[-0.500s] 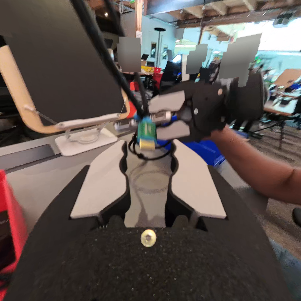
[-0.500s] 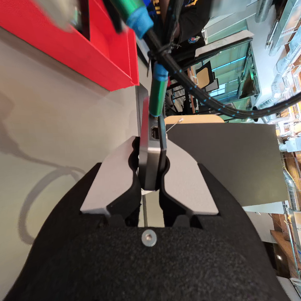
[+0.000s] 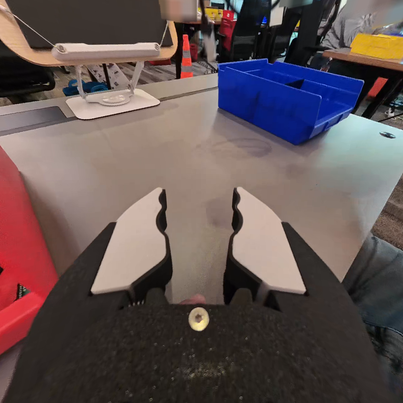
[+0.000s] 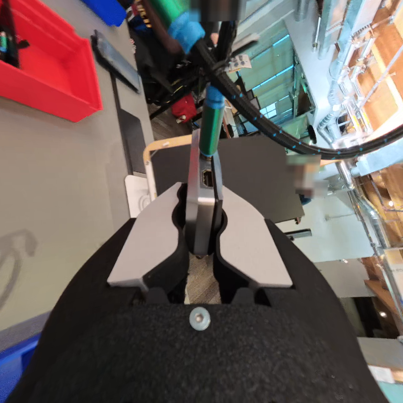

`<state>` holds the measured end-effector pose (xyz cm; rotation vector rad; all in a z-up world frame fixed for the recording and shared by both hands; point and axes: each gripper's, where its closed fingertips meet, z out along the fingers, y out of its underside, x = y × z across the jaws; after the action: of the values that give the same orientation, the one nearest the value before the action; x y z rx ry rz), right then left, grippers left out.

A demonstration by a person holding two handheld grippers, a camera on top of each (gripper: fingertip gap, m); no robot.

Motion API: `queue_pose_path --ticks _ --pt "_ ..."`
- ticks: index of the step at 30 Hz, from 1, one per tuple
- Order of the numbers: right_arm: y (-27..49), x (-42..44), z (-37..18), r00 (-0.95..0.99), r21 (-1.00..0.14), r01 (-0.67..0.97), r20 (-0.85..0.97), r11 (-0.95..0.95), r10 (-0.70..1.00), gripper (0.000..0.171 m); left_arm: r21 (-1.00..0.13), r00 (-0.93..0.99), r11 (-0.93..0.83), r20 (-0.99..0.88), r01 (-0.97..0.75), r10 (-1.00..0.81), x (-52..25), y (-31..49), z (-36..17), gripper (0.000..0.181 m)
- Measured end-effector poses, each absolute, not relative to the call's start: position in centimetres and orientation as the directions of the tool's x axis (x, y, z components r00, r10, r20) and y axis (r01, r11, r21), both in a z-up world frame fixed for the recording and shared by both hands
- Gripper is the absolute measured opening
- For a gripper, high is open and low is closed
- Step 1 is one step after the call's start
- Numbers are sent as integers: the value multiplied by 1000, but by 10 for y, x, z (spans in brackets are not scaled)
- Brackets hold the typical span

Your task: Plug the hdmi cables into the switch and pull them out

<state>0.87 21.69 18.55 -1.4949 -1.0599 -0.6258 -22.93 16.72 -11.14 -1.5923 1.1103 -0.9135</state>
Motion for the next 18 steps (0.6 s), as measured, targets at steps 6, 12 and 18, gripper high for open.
queue_pose_path --ticks 6,12,18 --pt "202 139 198 612 -614 782 725 -107 316 24 -955 257 -150 83 -254 -963 -222 151 -112 54" --pt "184 225 47 766 -684 620 421 -384 486 24 -957 235 -140 80 -253 -969 -217 142 -108 52" --pt "177 232 -59 816 -677 502 163 -538 555 24 -947 202 -153 97 -283 -975 -206 135 -115 51"
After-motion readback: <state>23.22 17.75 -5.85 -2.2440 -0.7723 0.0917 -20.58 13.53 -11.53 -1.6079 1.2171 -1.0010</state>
